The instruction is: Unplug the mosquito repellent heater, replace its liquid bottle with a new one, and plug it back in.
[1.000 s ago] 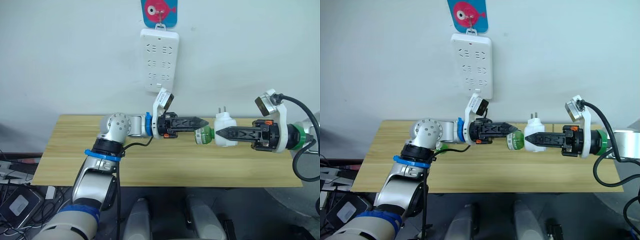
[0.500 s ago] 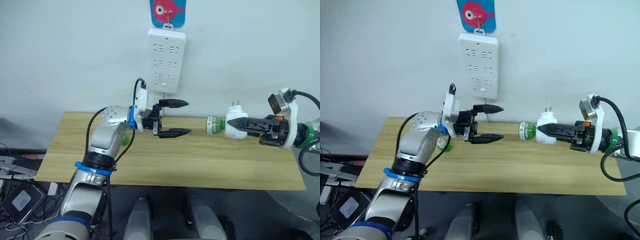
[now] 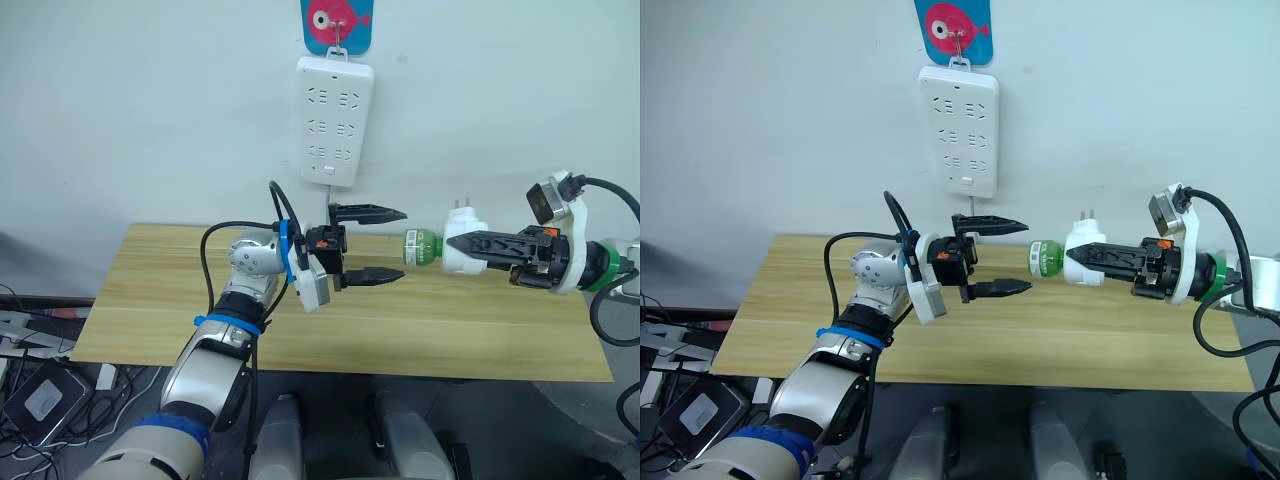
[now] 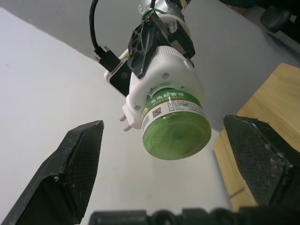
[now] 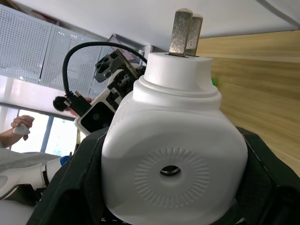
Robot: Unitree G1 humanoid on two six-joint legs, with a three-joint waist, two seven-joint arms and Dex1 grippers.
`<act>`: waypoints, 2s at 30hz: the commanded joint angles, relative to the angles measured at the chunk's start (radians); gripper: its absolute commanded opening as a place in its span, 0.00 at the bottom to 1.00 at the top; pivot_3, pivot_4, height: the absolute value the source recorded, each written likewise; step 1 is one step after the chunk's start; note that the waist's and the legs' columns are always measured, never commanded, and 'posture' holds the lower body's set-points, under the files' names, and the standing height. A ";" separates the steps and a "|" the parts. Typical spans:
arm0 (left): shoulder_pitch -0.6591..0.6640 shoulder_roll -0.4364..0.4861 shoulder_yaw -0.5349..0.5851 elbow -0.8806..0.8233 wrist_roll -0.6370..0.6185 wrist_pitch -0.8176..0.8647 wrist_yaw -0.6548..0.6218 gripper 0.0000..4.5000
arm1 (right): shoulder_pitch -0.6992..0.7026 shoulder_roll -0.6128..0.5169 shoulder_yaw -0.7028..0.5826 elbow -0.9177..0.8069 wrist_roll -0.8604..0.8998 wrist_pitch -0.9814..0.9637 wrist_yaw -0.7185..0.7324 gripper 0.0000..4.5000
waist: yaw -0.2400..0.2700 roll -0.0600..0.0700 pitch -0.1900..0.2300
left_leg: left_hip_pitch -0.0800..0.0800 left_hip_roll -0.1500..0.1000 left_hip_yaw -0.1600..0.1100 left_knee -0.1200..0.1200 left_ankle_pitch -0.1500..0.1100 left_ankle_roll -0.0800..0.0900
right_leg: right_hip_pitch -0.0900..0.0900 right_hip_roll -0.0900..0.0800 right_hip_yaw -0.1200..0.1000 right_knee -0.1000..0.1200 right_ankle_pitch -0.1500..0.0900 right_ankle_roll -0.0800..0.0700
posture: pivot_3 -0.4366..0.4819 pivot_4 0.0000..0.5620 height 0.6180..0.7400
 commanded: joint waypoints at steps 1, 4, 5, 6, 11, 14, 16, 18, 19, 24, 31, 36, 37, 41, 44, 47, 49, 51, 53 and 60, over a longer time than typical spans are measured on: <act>-0.034 -0.012 -0.024 0.036 0.049 -0.060 0.079 0.99 | -0.020 0.005 -0.026 -0.033 0.025 -0.003 0.012 0.71 | -0.001 0.000 0.000 | 0.000 0.000 0.000 0.000 0.000 0.000 | 0.000 0.000 0.000 0.000 0.000 0.000 | 0.36 0.44 1.00; -0.049 -0.016 -0.039 0.071 0.091 -0.093 0.138 0.99 | -0.018 0.010 -0.026 -0.049 0.025 -0.006 0.015 0.71 | -0.001 0.000 0.000 | 0.000 0.000 0.000 0.000 0.000 0.000 | 0.000 0.000 0.000 0.000 0.000 0.000 | 0.35 0.43 1.00; -0.053 -0.017 -0.044 0.079 0.102 -0.101 0.158 0.99 | -0.017 0.012 -0.027 -0.052 0.025 -0.006 0.015 0.71 | -0.001 0.000 0.000 | 0.000 0.000 0.000 0.000 0.000 0.000 | 0.000 0.000 0.000 0.000 0.000 0.000 | 0.35 0.43 1.00; -0.057 -0.016 -0.048 0.087 0.114 -0.109 0.177 0.99 | -0.016 0.013 -0.027 -0.054 0.025 -0.006 0.015 0.71 | -0.002 0.000 0.000 | 0.000 0.000 0.000 0.000 0.000 0.000 | 0.000 0.000 0.000 0.000 0.000 0.000 | 0.35 0.43 1.00; -0.077 -0.003 -0.079 0.115 0.150 -0.141 0.255 0.90 | -0.012 0.009 -0.027 -0.060 0.025 -0.005 0.018 0.71 | -0.002 0.000 0.000 | 0.000 0.000 0.000 0.000 0.000 0.000 | 0.000 0.000 0.000 0.000 0.000 0.000 | 0.35 0.43 1.00; -0.087 0.008 -0.104 0.127 0.165 -0.148 0.292 0.72 | -0.015 0.011 -0.025 -0.059 0.025 -0.006 0.017 0.71 | -0.002 0.000 0.000 | 0.000 0.000 0.000 0.000 0.000 0.000 | 0.000 0.000 0.000 0.000 0.000 0.000 | 0.35 0.44 1.00; -0.089 0.015 -0.118 0.128 0.172 -0.149 0.315 0.58 | -0.017 0.012 -0.023 -0.059 0.025 -0.006 0.018 0.71 | -0.003 0.000 0.000 | 0.000 0.000 0.000 0.000 0.000 0.000 | 0.000 0.000 0.000 0.000 0.000 0.000 | 0.35 0.44 1.00; -0.091 0.022 -0.134 0.124 0.173 -0.149 0.335 0.51 | -0.019 0.012 -0.020 -0.058 0.025 -0.005 0.018 0.71 | -0.003 0.000 0.000 | 0.000 0.000 0.000 0.000 0.000 0.000 | 0.000 0.000 0.000 0.000 0.000 0.000 | 0.35 0.44 1.00; -0.092 0.026 -0.143 0.120 0.167 -0.149 0.345 0.51 | -0.021 0.011 -0.019 -0.056 0.025 -0.004 0.017 0.71 | -0.003 0.000 0.000 | 0.000 0.000 0.000 0.000 0.000 0.000 | 0.000 0.000 0.000 0.000 0.000 0.000 | 0.35 0.44 1.00; -0.055 0.036 -0.232 0.036 -0.038 0.060 0.236 0.51 | -0.021 -0.003 -0.014 -0.056 0.025 0.003 0.024 0.71 | -0.003 0.000 0.000 | 0.000 0.001 -0.001 0.000 0.000 0.000 | 0.000 0.000 -0.001 0.001 0.000 0.000 | 0.35 0.44 1.00; 0.082 0.145 -0.224 -0.480 -0.649 1.332 0.046 0.51 | 0.014 -0.050 -0.011 -0.109 0.025 0.004 0.045 0.71 | -0.017 0.000 0.000 | 0.000 0.002 -0.003 0.000 0.000 0.000 | 0.000 0.000 -0.002 0.001 0.000 0.000 | 0.36 0.43 1.00; 0.068 0.245 -0.153 -0.597 -0.958 2.043 0.067 0.51 | 0.027 -0.084 0.006 -0.148 0.025 -0.007 0.057 0.71 | -0.032 0.000 0.000 | 0.000 0.002 -0.005 0.000 0.000 0.000 | 0.000 0.001 -0.004 0.001 0.000 0.000 | 0.36 0.42 1.00; 0.064 0.246 -0.132 -0.588 -0.982 2.115 0.076 0.51 | 0.030 -0.090 0.009 -0.154 0.025 -0.011 0.058 0.71 | -0.033 0.000 0.000 | 0.000 0.002 -0.005 0.000 0.000 0.000 | 0.000 0.001 -0.004 0.001 0.000 0.000 | 0.36 0.42 1.00; 0.035 0.238 -0.056 -0.538 -1.034 2.341 0.105 0.51 | 0.044 -0.112 0.010 -0.170 0.025 -0.027 0.061 0.71 | -0.032 0.000 0.000 | 0.000 0.002 -0.005 0.000 0.000 0.000 | 0.000 0.003 -0.004 0.001 0.000 0.000 | 0.36 0.42 1.00; 0.020 0.231 -0.018 -0.518 -1.027 2.434 0.091 0.51 | 0.055 -0.119 0.007 -0.176 0.025 -0.038 0.058 0.71 | -0.030 0.000 0.000 | 0.000 0.001 -0.004 0.000 0.000 0.000 | 0.000 0.003 -0.004 0.001 0.000 0.000 | 0.35 0.42 1.00; 0.026 0.215 0.011 -0.523 -0.988 2.439 0.088 0.51 | 0.060 -0.123 0.006 -0.177 0.025 -0.049 0.051 0.71 | -0.029 0.000 0.000 | 0.000 0.001 -0.003 0.000 0.000 0.000 | 0.000 0.002 -0.003 0.001 0.000 0.000 | 0.35 0.42 1.00; 0.039 0.225 0.003 -0.542 -0.942 2.420 0.058 0.51 | 0.063 -0.131 0.001 -0.171 0.025 -0.053 0.045 0.71 | -0.029 0.000 0.000 | 0.000 0.001 -0.003 0.000 0.000 0.000 | 0.000 0.002 -0.003 0.001 0.000 0.000 | 0.35 0.42 1.00; 0.055 0.246 0.000 -0.543 -0.890 2.388 0.018 0.51 | 0.063 -0.151 -0.015 -0.140 0.025 -0.052 0.038 0.71 | -0.029 0.000 0.000 | 0.000 0.001 -0.003 0.000 0.000 0.000 | 0.000 0.002 -0.003 0.001 0.000 0.000 | 0.35 0.43 1.00; 0.069 0.267 0.007 -0.529 -0.844 2.356 -0.017 0.51 | 0.061 -0.175 -0.027 -0.098 0.025 -0.054 0.025 0.71 | -0.030 0.000 0.000 | 0.001 0.001 -0.002 0.000 0.000 0.000 | 0.000 0.002 -0.002 0.001 0.000 0.000 | 0.34 0.44 1.00; 0.111 0.300 0.044 -0.526 -0.754 2.303 -0.060 0.51 | 0.091 -0.204 0.039 -0.089 -0.247 -0.069 -0.067 0.71 | -0.028 0.000 0.000 | 0.001 0.001 -0.002 0.000 0.000 0.000 | 0.000 0.002 -0.001 0.000 0.000 0.000 | 0.35 0.45 1.00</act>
